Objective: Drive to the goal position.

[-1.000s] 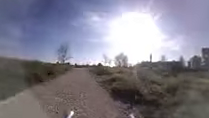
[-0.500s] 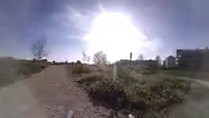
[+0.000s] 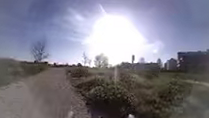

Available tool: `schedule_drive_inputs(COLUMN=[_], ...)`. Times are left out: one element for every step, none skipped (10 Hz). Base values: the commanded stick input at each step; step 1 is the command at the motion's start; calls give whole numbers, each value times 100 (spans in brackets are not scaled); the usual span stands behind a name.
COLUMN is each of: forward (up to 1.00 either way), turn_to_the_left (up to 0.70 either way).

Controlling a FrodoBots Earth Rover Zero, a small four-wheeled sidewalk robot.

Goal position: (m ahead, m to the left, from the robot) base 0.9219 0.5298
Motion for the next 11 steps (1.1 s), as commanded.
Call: schedule_drive_inputs(forward=[19, 18, 16, 16, 16, 16, 16, 15, 15, 15, 15], turn_to_the_left=[38, 36, 33, 33, 33, 33, 32, 31, 31, 31, 31])
